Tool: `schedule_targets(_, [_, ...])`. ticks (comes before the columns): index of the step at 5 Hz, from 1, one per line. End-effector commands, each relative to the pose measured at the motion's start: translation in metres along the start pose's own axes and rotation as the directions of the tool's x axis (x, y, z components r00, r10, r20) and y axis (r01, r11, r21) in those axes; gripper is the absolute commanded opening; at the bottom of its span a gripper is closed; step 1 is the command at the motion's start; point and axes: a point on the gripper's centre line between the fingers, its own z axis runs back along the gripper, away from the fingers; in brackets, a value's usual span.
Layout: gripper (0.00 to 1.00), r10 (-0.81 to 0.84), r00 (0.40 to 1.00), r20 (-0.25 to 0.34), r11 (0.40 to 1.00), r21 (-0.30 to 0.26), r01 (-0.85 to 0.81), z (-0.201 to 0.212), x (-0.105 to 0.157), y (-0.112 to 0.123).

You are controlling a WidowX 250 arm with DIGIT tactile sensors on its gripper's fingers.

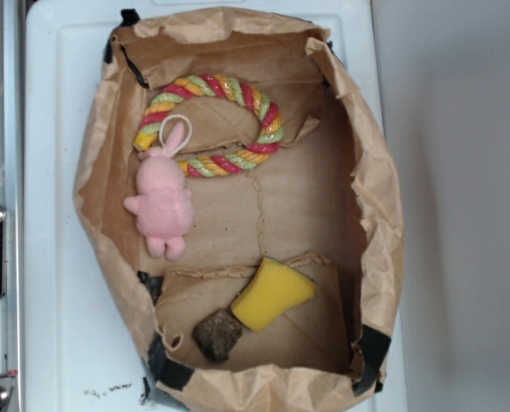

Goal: Grab the multicolored rope.

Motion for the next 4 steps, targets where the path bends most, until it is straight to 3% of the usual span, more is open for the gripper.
schedule_targets(1, [1.00,0.000,1.000,0.000,1.000,0.000,0.000,0.000,0.000,0.000])
schedule_targets(2, [1.00,0.040,0.998,0.051,0.999,-0.009,-0.040,-0.001,0.032,0.012])
schedule_targets(4, [1.00,0.063,0.995,0.081,0.998,0.011,-0.064,-0.021,0.083,0.034])
